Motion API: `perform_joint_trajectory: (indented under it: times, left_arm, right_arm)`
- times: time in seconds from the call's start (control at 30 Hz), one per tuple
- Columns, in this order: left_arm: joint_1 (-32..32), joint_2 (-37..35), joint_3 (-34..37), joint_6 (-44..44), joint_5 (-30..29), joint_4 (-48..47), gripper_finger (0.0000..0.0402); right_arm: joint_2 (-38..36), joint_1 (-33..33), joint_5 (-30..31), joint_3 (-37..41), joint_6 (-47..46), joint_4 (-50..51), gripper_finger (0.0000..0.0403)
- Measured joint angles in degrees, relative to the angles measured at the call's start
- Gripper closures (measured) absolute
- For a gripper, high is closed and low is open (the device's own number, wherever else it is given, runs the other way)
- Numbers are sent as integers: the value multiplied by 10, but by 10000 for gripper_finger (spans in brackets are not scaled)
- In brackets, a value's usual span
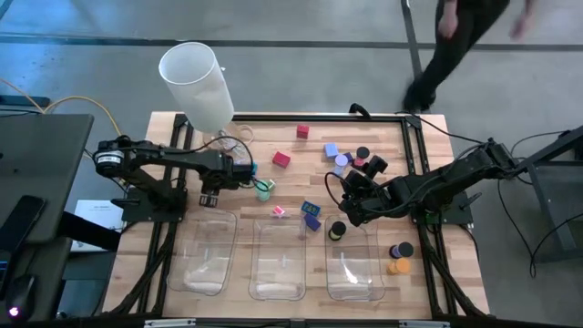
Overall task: Pick & Place Office items
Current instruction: Put the white adapter into the left bin
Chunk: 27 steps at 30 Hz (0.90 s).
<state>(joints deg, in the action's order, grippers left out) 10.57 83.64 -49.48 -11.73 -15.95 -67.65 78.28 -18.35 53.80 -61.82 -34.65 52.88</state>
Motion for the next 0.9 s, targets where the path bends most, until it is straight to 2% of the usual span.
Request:
perform_joint_trajectory:
  times: [0.2,0.43,0.9]
  left_arm:
    - [-7,-11,-79,88,-10,-111,276]
    - [-73,-45,-126,166,-39,-183,276]
    - [-332,-79,-155,324,-38,-204,276]
  right_arm:
    - [0,0,0,0,0,0,147]
    - [0,0,6,0,4,0,147]
    - [0,3,7,0,18,-16,147]
